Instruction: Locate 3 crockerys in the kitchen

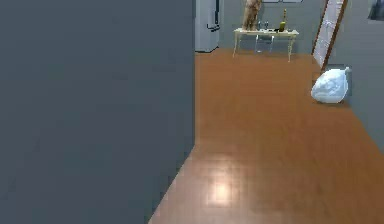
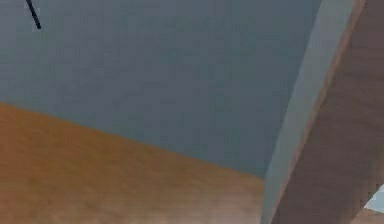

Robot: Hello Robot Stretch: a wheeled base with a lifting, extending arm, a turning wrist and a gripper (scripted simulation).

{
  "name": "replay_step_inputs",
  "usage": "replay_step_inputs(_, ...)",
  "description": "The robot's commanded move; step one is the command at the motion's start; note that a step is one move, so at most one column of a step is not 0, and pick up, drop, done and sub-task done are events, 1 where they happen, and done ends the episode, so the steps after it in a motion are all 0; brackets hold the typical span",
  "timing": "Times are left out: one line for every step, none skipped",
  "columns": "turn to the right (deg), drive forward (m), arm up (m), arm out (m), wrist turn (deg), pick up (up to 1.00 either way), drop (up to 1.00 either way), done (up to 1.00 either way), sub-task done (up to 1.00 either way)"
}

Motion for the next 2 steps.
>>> replay_step_inputs(21.0, 0.0, 0.0, 0.0, 0.0, 0.0, 0.0, 0.0, 0.0)
replay_step_inputs(0.0, 0.25, 0.0, 0.0, 0.0, 0.0, 0.0, 0.0, 0.0)
